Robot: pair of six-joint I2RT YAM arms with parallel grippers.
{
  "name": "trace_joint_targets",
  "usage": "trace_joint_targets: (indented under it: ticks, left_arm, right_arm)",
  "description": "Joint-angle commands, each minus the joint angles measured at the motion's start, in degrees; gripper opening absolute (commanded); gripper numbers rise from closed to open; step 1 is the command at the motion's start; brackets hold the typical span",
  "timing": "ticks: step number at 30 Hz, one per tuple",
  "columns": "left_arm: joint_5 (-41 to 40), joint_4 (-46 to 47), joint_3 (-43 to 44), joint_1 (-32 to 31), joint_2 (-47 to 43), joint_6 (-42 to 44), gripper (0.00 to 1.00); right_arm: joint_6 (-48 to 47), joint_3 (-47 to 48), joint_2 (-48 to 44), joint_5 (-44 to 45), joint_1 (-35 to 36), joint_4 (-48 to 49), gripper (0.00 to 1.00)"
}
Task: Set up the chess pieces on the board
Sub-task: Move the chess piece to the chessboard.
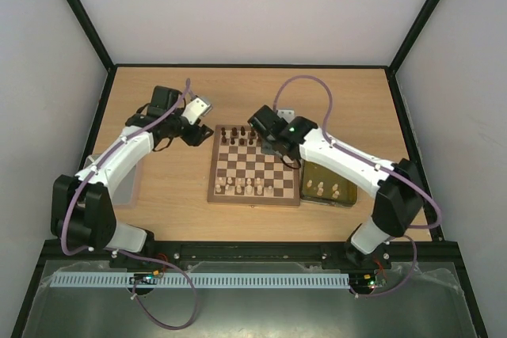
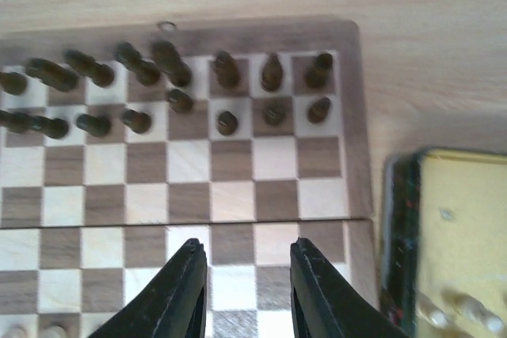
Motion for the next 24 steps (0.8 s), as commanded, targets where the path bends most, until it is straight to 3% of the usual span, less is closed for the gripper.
trace_joint_targets:
  ticks: [1,9,24]
  left_arm:
    - [4.89,-1.05,-1.31,2.3,-1.38,0.23,0.63]
    - [7.3,-1.2,-2.69,4.36,-2.36,0.14,0.63]
    - [8.7,0.73,-3.51,5.84,-2.85,-0.88,0.63]
  right_arm:
    - [-4.76,6.65,6.94,-1.62,-0.94,-0.75,0.29]
    - [-6.4,14.06,18.23,-12.64,-5.09,4.62,0.26]
    - [-7.65,19.39,26.07,-10.89,-6.26,5.29,0.25]
